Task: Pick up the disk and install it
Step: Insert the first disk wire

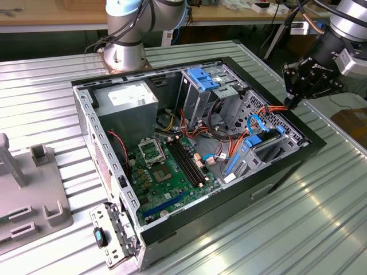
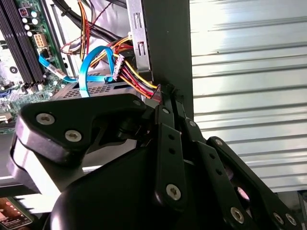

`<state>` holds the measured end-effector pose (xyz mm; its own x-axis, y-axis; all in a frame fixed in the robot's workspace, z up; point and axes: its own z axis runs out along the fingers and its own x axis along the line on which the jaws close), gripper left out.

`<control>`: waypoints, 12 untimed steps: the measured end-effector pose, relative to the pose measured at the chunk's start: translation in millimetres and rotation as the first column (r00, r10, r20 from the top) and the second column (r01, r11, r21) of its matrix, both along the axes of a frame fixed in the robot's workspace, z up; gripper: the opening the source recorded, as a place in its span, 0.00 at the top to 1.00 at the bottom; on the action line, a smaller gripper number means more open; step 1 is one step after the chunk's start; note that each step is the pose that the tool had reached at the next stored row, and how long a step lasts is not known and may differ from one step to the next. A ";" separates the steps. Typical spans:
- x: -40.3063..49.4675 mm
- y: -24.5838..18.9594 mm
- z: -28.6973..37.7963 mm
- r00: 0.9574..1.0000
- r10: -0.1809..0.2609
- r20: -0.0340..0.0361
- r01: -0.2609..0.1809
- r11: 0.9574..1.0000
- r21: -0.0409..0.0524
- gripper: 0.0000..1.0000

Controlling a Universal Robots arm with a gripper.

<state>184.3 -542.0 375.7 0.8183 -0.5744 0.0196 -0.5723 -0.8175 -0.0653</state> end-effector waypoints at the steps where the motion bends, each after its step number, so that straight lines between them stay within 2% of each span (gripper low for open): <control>1: -0.2 -0.6 -2.3 1.000 0.000 0.000 0.000 1.000 0.001 0.84; 5: -0.4 -0.8 -5.1 0.999 -0.042 0.000 0.042 0.999 0.001 0.84; 12: -0.4 -0.8 -5.2 0.999 -0.045 0.000 0.045 0.999 0.001 0.84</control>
